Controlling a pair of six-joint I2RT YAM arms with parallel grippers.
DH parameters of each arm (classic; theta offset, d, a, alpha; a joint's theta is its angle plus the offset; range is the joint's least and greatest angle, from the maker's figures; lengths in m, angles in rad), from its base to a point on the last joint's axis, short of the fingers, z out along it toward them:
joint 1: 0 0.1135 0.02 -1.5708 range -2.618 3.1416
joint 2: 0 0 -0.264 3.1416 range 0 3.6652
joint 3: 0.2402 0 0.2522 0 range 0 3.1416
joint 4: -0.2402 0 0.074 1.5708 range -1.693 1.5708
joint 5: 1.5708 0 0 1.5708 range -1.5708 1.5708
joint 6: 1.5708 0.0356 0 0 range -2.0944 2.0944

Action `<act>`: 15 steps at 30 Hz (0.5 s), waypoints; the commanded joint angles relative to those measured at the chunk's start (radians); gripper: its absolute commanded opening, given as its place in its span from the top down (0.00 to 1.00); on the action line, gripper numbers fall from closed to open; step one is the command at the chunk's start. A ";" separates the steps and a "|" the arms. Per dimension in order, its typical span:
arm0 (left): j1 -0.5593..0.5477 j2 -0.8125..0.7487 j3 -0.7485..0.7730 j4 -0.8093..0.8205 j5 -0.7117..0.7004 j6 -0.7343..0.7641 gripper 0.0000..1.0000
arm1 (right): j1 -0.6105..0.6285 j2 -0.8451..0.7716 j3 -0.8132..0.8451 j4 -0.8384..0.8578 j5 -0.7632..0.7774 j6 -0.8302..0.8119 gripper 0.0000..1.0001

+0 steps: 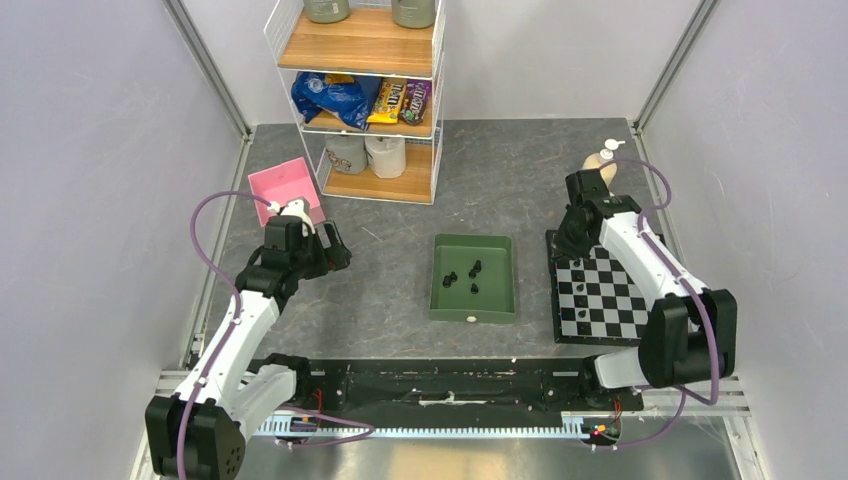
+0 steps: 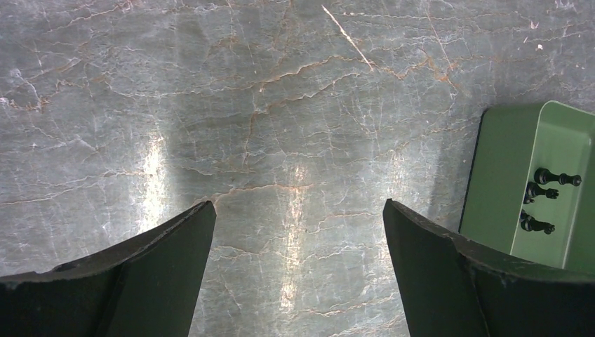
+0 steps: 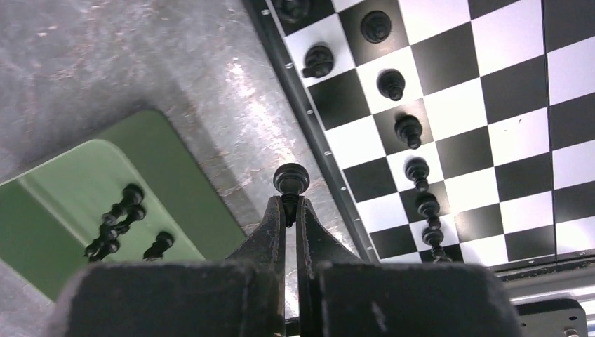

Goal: Set up the chess pieces on the board

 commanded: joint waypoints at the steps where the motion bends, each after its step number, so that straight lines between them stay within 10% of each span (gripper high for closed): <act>1: -0.001 -0.007 0.040 0.034 0.014 -0.023 0.03 | -0.060 0.038 -0.033 0.050 -0.057 -0.041 1.00; 15: -0.001 -0.004 0.039 0.034 0.010 -0.023 0.03 | -0.185 0.157 -0.040 0.133 -0.080 -0.083 0.99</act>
